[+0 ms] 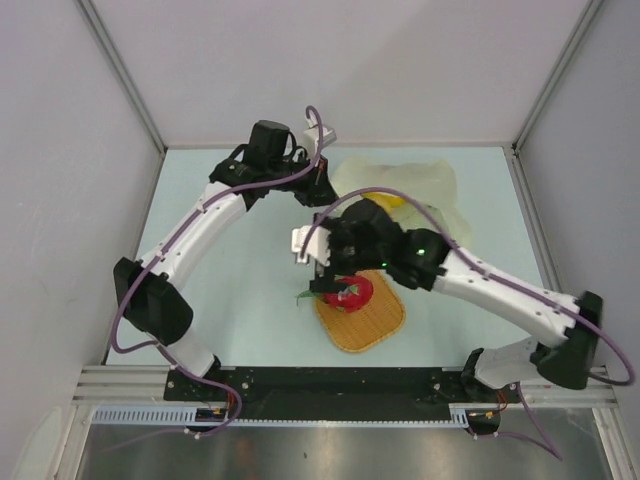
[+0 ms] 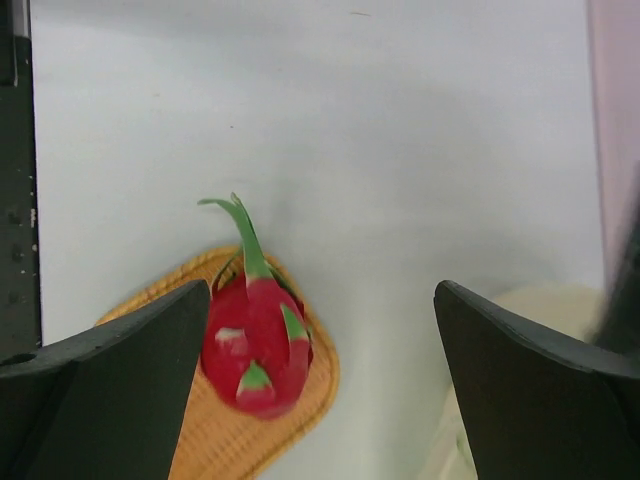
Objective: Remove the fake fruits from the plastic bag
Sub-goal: Place the fake fruit on the plate, then take out the fake fruit from the plastic bag.
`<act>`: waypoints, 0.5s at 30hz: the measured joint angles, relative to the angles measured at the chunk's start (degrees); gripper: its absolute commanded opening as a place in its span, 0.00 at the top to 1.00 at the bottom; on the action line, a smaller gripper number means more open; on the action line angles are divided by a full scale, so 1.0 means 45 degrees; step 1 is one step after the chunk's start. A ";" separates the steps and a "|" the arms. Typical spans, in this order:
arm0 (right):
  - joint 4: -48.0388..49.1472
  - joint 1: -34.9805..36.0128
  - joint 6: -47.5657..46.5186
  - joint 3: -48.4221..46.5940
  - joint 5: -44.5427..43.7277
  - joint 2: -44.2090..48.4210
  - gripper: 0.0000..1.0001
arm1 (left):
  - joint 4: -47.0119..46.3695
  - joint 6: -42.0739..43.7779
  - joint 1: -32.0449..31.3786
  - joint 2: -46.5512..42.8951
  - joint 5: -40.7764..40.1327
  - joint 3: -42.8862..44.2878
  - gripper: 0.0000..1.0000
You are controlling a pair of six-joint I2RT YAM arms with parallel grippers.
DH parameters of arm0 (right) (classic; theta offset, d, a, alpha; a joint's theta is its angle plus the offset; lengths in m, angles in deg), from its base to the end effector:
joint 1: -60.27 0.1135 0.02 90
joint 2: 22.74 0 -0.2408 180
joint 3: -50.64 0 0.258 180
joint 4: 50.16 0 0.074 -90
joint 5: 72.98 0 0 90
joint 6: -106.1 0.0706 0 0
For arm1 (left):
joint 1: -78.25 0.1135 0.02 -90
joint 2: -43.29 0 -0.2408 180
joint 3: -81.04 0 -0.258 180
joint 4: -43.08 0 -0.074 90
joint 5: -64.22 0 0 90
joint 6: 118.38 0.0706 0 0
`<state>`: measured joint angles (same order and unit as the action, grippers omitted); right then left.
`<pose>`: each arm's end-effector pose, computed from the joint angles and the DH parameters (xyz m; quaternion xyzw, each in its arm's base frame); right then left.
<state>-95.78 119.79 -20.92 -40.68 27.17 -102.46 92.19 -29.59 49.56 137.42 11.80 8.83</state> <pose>0.1661 0.3068 0.3220 -0.6840 0.5545 0.1678 0.4433 0.3249 -0.2269 0.3392 0.3432 0.7823 -0.3885 0.3453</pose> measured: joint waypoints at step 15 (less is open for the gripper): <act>-0.0355 -0.6441 0.4201 0.0112 0.1292 0.0311 0.76 | 0.0413 0.0029 0.0000 0.0097 0.0826 -0.0078 1.00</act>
<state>-97.37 90.81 -2.01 -40.18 32.98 -101.07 94.05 -29.46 49.56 137.85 15.51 8.48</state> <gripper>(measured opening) 0.256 0.006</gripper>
